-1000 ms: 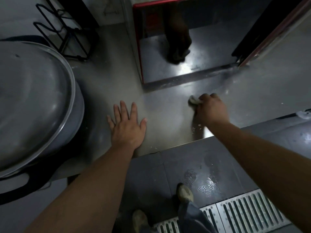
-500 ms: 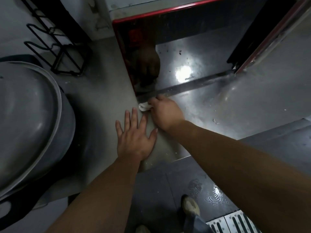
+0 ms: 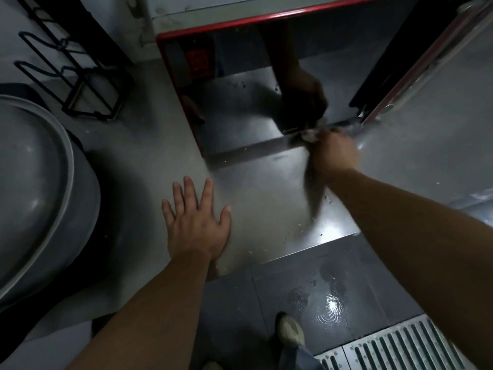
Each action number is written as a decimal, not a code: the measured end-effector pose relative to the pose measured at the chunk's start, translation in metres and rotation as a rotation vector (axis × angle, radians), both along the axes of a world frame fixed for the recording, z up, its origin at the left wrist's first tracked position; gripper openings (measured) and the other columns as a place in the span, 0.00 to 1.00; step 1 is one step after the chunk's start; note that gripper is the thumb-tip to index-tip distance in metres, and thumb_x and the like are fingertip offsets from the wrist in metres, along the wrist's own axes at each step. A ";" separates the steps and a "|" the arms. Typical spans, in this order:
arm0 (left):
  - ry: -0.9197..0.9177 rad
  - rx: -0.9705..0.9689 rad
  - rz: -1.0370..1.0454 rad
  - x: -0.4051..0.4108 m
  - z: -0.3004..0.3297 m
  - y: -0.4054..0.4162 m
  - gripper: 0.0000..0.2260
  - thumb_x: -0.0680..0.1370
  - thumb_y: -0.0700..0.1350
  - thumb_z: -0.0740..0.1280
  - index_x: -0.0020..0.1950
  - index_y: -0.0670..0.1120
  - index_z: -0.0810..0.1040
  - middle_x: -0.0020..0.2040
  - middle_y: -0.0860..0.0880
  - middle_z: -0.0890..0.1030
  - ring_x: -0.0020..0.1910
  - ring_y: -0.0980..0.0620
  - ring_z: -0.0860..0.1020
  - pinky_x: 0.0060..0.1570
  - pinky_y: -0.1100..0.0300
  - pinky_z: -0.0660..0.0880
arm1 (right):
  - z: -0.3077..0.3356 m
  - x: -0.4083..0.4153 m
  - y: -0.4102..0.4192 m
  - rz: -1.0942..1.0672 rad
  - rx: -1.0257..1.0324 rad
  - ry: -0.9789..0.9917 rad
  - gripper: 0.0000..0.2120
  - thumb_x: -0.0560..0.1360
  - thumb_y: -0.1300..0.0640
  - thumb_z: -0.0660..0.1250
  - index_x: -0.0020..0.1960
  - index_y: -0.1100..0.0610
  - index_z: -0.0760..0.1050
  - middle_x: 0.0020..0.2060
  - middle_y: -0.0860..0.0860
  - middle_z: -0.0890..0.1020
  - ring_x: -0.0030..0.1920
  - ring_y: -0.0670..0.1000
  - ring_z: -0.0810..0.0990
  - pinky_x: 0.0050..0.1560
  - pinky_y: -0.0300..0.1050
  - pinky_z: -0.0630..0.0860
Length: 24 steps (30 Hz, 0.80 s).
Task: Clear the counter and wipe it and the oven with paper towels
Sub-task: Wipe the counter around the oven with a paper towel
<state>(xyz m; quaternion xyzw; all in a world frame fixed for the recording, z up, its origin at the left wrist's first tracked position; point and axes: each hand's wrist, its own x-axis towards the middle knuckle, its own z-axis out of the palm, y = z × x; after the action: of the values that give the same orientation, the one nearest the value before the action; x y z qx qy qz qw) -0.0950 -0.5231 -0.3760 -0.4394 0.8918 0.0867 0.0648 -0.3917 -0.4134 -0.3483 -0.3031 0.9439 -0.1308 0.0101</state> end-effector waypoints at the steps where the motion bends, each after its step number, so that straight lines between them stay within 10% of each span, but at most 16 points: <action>1: -0.001 0.000 -0.002 -0.001 0.000 0.000 0.33 0.79 0.68 0.42 0.81 0.57 0.39 0.82 0.45 0.37 0.80 0.43 0.35 0.77 0.41 0.38 | 0.003 -0.018 0.011 -0.079 0.004 -0.001 0.18 0.79 0.46 0.63 0.58 0.59 0.80 0.52 0.62 0.80 0.51 0.64 0.81 0.51 0.53 0.77; 5: -0.013 -0.006 -0.005 0.000 0.000 0.000 0.34 0.79 0.68 0.41 0.81 0.57 0.39 0.82 0.45 0.37 0.80 0.43 0.35 0.77 0.40 0.39 | 0.015 -0.052 0.041 -0.218 0.022 -0.050 0.16 0.78 0.52 0.65 0.59 0.62 0.79 0.54 0.65 0.80 0.54 0.65 0.80 0.54 0.53 0.76; 9: -0.014 0.004 0.006 -0.001 0.001 0.001 0.34 0.79 0.68 0.42 0.81 0.57 0.39 0.82 0.45 0.37 0.80 0.43 0.35 0.77 0.40 0.39 | 0.028 0.008 0.021 0.075 -0.127 -0.027 0.25 0.73 0.40 0.60 0.58 0.57 0.78 0.54 0.62 0.79 0.51 0.64 0.80 0.50 0.51 0.75; 15: -0.011 0.012 0.017 -0.004 0.003 0.001 0.34 0.78 0.68 0.44 0.81 0.58 0.42 0.82 0.46 0.39 0.80 0.44 0.36 0.77 0.40 0.38 | 0.009 0.134 -0.048 0.592 -0.175 0.023 0.08 0.72 0.56 0.70 0.51 0.55 0.77 0.47 0.57 0.77 0.34 0.61 0.78 0.30 0.49 0.75; 24: 0.043 0.002 0.021 -0.002 -0.001 0.000 0.33 0.78 0.69 0.43 0.81 0.58 0.46 0.82 0.46 0.41 0.80 0.45 0.37 0.77 0.40 0.39 | -0.007 0.153 -0.095 0.717 0.016 0.077 0.06 0.73 0.58 0.69 0.46 0.60 0.80 0.45 0.59 0.76 0.39 0.61 0.79 0.32 0.47 0.71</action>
<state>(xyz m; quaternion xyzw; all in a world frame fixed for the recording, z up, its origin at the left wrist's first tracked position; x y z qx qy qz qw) -0.0970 -0.5227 -0.3771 -0.4467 0.8882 0.0979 0.0451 -0.2385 -0.5084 -0.3550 -0.6195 0.7783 -0.1000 0.0222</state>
